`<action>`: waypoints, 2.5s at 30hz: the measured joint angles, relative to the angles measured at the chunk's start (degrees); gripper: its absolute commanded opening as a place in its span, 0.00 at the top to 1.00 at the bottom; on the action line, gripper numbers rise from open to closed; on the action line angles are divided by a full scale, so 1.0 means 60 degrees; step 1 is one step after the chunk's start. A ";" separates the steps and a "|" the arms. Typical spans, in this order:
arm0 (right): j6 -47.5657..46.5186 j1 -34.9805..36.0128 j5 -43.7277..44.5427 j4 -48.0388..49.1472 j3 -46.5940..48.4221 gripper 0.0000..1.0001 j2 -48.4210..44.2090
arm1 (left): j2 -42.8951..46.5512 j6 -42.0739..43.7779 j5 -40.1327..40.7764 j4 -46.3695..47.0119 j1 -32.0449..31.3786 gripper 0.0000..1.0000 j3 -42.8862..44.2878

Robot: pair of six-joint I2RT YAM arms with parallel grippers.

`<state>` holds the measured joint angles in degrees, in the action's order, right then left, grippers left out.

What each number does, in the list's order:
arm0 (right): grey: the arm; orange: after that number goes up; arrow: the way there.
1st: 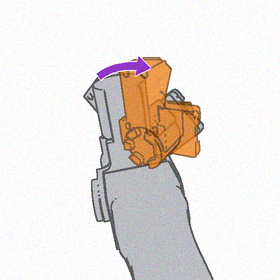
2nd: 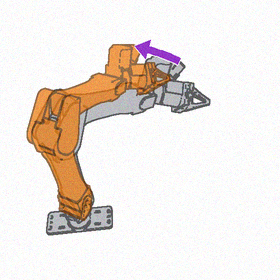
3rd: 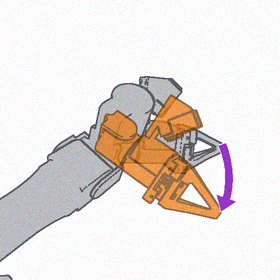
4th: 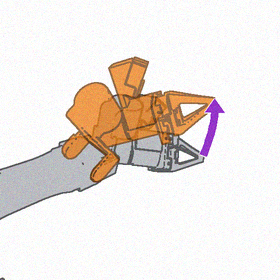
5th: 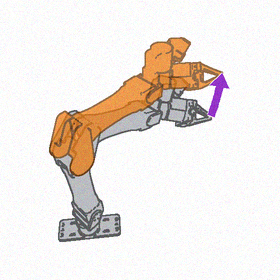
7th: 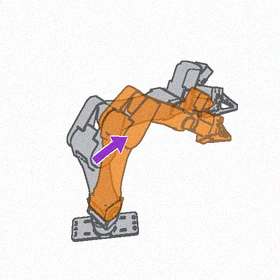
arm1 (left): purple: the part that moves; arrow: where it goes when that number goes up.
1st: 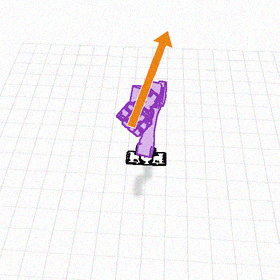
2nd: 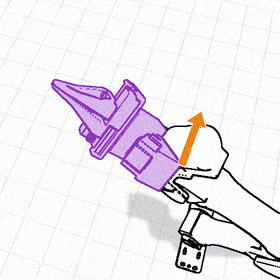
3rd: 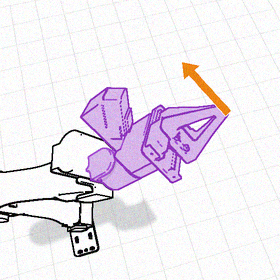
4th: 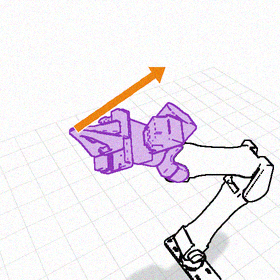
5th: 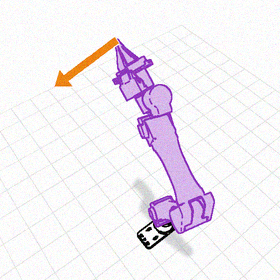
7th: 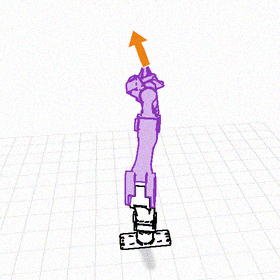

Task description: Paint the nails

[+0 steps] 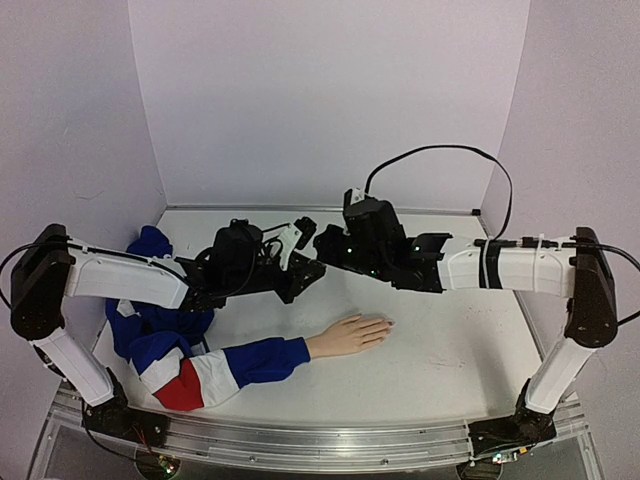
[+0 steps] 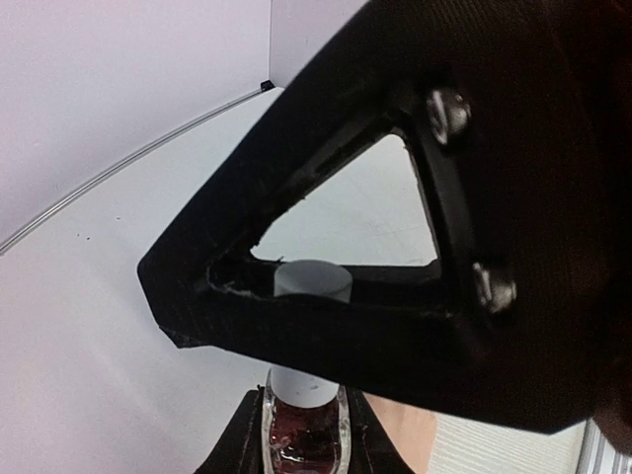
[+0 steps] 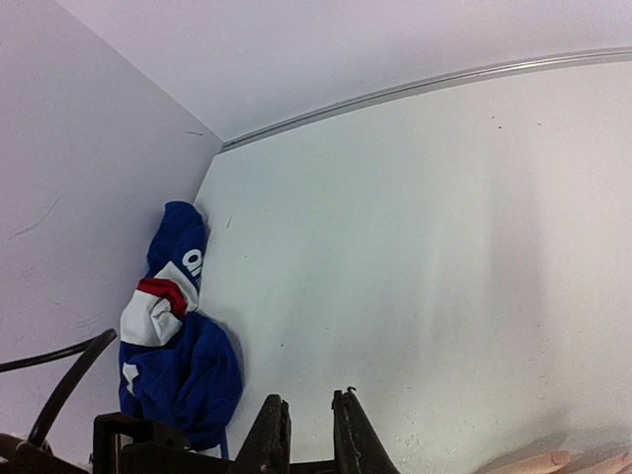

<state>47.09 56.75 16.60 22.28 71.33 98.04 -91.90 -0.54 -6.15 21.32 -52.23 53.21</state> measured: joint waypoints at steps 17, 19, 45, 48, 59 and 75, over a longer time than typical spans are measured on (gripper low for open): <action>-0.2127 -0.1027 -0.4291 0.0058 -0.0441 0.11 -0.1989 | 0.2320 -0.0670 -0.1104 -0.0546 0.0251 1.00 -0.1177; -0.2539 -0.1490 -0.5588 0.0160 -0.0441 0.11 -0.1996 | 0.2539 -0.0816 -0.1902 -0.0823 0.0331 1.00 -0.1177; -0.2801 -0.1249 -1.1846 0.2973 -0.0601 0.93 -0.0943 | 0.2787 -0.2492 -0.7107 -0.1461 0.0623 1.00 -0.0244; -0.2845 -0.1260 -1.1588 0.3100 -0.0729 1.00 -0.0943 | 0.2805 -0.2441 -0.6659 -0.1548 0.0627 1.00 -0.0244; -0.2412 -0.0947 -0.6943 0.2889 -0.0801 1.00 -0.0725 | 0.2619 -0.1075 -0.2164 -0.1854 0.0357 1.00 -0.0240; 0.0211 0.0222 0.0984 -0.0237 0.1089 0.68 0.1126 | 0.0015 -0.0455 0.0696 -0.0120 0.0248 1.00 -0.0113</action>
<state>48.36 58.08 22.50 20.86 77.87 104.79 -91.81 -3.27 -1.98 20.60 -50.74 52.53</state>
